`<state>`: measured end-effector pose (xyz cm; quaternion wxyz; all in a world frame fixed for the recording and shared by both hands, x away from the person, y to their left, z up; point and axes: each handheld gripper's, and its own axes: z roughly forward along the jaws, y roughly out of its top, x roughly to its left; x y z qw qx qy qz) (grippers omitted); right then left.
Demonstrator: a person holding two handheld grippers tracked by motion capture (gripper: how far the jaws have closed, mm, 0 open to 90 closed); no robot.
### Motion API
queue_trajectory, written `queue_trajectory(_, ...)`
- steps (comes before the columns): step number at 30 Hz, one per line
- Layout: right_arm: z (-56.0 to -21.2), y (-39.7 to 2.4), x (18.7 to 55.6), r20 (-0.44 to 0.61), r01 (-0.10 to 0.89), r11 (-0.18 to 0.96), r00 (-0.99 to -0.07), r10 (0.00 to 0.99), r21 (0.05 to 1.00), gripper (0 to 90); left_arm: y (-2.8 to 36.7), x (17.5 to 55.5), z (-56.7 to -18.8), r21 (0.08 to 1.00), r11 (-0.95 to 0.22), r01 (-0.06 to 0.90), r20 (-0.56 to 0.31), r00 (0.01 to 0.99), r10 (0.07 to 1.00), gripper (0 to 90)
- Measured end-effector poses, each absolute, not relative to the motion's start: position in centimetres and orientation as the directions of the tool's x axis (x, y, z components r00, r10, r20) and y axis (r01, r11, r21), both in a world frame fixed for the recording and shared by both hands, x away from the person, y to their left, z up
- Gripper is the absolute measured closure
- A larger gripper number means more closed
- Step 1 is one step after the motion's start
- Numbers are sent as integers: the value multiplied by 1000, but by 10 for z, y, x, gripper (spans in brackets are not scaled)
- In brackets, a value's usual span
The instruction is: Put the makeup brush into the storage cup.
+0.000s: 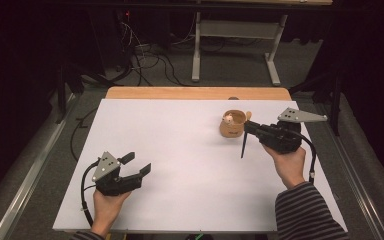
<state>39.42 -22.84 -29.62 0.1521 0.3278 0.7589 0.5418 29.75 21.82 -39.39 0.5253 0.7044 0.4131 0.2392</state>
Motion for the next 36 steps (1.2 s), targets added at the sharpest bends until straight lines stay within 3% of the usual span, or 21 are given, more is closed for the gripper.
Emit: queue_trajectory(36, -273, -221, 452, 88, 346, 208, -673, 734, 915, 862, 219, 300, -395, 934, -105, 342, -105, 541, 834, 282)
